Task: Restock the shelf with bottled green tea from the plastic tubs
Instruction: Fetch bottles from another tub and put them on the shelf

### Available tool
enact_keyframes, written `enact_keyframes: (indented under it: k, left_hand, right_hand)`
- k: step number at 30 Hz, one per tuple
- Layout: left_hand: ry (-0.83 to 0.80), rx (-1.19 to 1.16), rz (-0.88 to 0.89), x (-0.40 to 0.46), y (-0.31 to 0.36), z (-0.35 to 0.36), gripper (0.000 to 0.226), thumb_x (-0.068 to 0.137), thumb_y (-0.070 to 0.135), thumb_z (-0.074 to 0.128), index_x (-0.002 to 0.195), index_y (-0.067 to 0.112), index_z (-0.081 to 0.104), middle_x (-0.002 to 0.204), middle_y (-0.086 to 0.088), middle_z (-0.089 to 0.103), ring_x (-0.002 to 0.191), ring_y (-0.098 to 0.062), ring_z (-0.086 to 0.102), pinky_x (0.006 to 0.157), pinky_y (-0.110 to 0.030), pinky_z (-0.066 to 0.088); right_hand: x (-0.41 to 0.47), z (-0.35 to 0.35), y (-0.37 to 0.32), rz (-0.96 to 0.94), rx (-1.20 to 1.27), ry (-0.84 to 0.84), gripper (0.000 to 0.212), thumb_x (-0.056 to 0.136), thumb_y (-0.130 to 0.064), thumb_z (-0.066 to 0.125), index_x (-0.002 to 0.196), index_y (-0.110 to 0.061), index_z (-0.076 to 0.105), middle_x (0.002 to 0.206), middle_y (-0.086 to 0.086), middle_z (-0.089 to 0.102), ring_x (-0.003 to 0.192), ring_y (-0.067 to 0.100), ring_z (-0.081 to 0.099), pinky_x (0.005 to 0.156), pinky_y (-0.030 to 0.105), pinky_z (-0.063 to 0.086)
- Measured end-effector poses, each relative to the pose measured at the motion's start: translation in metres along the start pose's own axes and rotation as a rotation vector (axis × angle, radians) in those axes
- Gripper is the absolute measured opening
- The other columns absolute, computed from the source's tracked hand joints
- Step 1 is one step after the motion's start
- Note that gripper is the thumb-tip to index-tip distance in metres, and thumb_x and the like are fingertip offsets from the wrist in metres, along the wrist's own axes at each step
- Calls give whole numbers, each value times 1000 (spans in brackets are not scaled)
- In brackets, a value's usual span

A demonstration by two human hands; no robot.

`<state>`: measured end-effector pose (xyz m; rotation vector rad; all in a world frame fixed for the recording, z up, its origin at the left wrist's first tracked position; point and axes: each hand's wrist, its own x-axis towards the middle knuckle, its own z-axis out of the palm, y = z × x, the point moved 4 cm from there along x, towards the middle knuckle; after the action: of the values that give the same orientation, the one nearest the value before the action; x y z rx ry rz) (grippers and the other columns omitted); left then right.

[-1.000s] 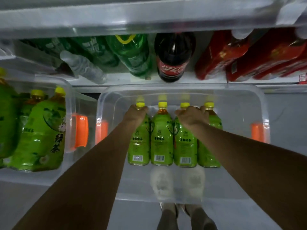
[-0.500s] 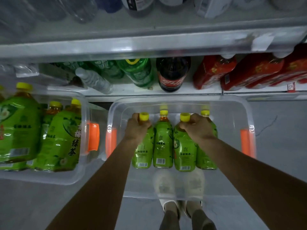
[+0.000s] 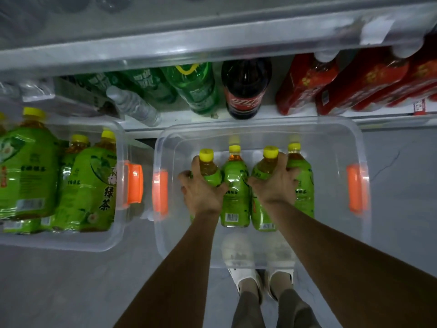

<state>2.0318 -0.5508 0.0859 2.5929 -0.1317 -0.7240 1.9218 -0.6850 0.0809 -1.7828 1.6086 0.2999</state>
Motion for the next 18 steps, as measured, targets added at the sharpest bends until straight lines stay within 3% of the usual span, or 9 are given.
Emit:
enact_keyframes:
  k: [3, 8, 11, 15, 18]
  left_hand:
    - [-43, 16, -50, -1, 4, -7, 92, 71, 28, 84, 146, 37, 32, 130, -13, 41, 113, -42, 54, 93, -49, 46]
    - [-68, -77, 71, -13, -1, -50, 88, 68, 18, 87, 144, 27, 44, 113, -9, 53, 106, -33, 57, 85, -29, 40]
    - [-92, -153, 117, -32, 5, -74, 85, 63, 14, 89, 137, 30, 50, 115, -5, 58, 106, -26, 59, 91, -35, 47]
    - [-127, -327, 85, -60, 24, -115, 75, 61, 7, 92, 114, 42, 53, 109, 1, 67, 98, -17, 65, 91, -35, 52]
    - [-132, -452, 55, -87, 44, -149, 80, 60, -1, 92, 125, 25, 52, 107, 0, 67, 92, -6, 66, 87, -27, 54]
  right_hand:
    - [-2, -8, 3, -2, 34, -19, 81, 71, -36, 83, 134, -27, 32, 125, 18, 43, 113, 42, 52, 79, 43, 46]
    - [-24, -43, 15, -127, 221, -16, 76, 66, -28, 82, 129, -20, 41, 112, 15, 60, 103, 36, 58, 83, 40, 52]
    - [-46, -72, 13, -188, 233, -79, 75, 70, -22, 83, 132, -20, 42, 115, 12, 55, 105, 33, 57, 86, 35, 46]
    - [-77, -125, -3, -290, 278, -120, 68, 69, -23, 85, 118, -37, 40, 113, 7, 58, 104, 28, 58, 89, 41, 51]
    - [-101, -170, -16, -330, 320, -141, 67, 67, -24, 86, 113, -42, 42, 109, 5, 63, 98, 24, 63, 86, 42, 55]
